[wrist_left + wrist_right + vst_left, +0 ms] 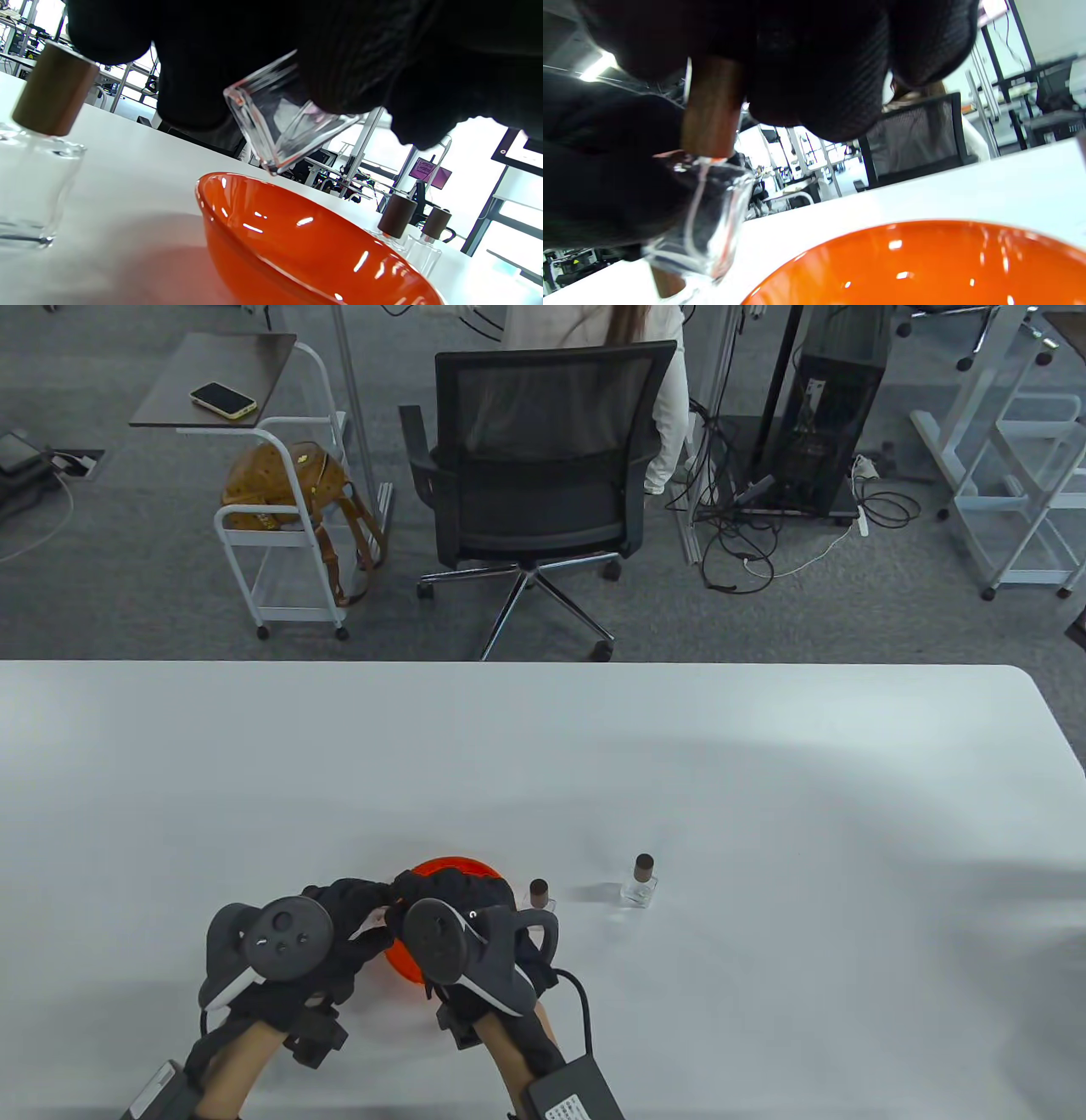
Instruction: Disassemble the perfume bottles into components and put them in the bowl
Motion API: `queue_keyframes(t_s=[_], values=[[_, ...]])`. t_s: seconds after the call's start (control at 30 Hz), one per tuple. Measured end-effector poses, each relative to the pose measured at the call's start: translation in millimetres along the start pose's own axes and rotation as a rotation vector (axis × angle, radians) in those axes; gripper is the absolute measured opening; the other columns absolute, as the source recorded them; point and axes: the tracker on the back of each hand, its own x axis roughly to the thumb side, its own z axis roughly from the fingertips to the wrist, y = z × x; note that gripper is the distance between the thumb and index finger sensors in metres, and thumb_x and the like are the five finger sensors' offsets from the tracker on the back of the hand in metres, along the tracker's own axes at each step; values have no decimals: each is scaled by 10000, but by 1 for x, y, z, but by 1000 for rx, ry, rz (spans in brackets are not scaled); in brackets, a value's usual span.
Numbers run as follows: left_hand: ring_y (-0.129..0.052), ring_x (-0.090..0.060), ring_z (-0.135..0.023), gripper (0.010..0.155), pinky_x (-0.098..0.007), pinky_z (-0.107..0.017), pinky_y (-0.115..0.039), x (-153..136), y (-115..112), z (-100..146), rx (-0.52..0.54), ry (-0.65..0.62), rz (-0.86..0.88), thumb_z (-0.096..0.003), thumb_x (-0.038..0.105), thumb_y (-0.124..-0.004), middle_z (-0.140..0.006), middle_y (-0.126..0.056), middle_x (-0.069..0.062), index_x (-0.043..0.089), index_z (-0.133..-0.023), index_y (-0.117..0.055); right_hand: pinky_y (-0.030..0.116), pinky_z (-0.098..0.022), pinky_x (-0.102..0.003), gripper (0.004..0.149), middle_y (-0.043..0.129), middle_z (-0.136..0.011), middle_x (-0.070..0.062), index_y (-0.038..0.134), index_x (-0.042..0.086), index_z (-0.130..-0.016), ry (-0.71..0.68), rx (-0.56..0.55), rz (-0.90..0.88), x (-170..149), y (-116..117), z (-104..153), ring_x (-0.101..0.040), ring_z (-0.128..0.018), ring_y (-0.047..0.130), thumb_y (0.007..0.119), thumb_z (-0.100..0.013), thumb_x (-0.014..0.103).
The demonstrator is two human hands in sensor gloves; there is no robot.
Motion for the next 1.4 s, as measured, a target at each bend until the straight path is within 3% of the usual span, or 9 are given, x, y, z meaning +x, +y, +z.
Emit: queue_keyframes(t_s=[0.07, 0.2, 0.37, 0.5, 0.8, 0.9, 1.13, 1.27, 1.4], values=[[-1042, -362, -720, 527, -599, -577, -756, 1, -1, 0, 3, -15, -18, -418, 383, -889, -896, -966, -124, 207, -914, -860, 826, -558, -493, 438, 1018, -615, 85, 870, 362, -754, -8, 15, 3, 0, 0, 0, -84, -420, 1061, 802, -348, 509], [-1047, -352, -712, 528, -595, -573, -761, 0, 1, 0, 18, -8, -1, -420, 384, -881, -893, -964, -121, 205, -916, -854, 791, -593, -513, 529, 915, -814, 33, 766, 302, -858, -4, 50, -44, 0, 0, 0, -115, -573, 1032, 842, -351, 431], [-1040, -360, -722, 527, -598, -579, -754, -1, 2, 1, 10, -12, -8, -418, 383, -888, -901, -960, -115, 214, -916, -856, 822, -564, -497, 464, 1012, -642, 86, 856, 350, -778, -9, 26, -37, -2, 0, 0, -87, -443, 1064, 804, -346, 509], [-1046, -350, -712, 530, -593, -574, -760, 1, 0, 0, 11, -15, -5, -417, 391, -882, -894, -964, -120, 214, -917, -855, 811, -575, -502, 460, 989, -696, 64, 833, 347, -794, -9, 39, -49, -5, -2, 0, -96, -487, 1054, 823, -353, 477], [-1048, -350, -708, 530, -591, -574, -761, -6, 1, -1, 14, 36, -5, -418, 393, -883, -892, -966, -125, 215, -917, -858, 795, -582, -516, 472, 965, -729, 50, 810, 337, -818, 82, -111, -122, -29, -26, 0, -116, -512, 1041, 809, -366, 472], [-1048, -353, -710, 530, -590, -572, -764, -8, 5, 0, 36, 53, 5, -417, 392, -883, -894, -968, -123, 217, -917, -858, 798, -580, -517, 486, 961, -760, 45, 799, 339, -830, 76, -15, 83, -27, -8, -3, -116, -521, 1042, 833, -360, 457], [-1065, -356, -703, 531, -589, -567, -774, -14, 6, 0, 31, 95, 3, -422, 389, -877, -905, -990, -109, 221, -924, -842, 766, -628, -525, 472, 993, -755, 110, 832, 387, -802, -50, 314, 596, -9, 67, -3, -107, -586, 1034, 846, -338, 475], [-1071, -357, -698, 531, -589, -566, -778, -16, 6, -1, 21, 101, 14, -425, 385, -875, -904, -999, -117, 216, -927, -836, 735, -651, -540, 481, 989, -764, 131, 827, 405, -806, -53, 373, 618, -8, 80, -4, -115, -636, 1009, 845, -332, 485], [-1075, -354, -695, 530, -586, -564, -784, -14, 2, -2, 0, 96, -7, -424, 383, -875, -903, -1002, -117, 218, -927, -834, 719, -662, -554, 539, 969, -814, 109, 791, 399, -850, -28, 375, 543, -12, 69, -5, -135, -682, 999, 820, -325, 517]])
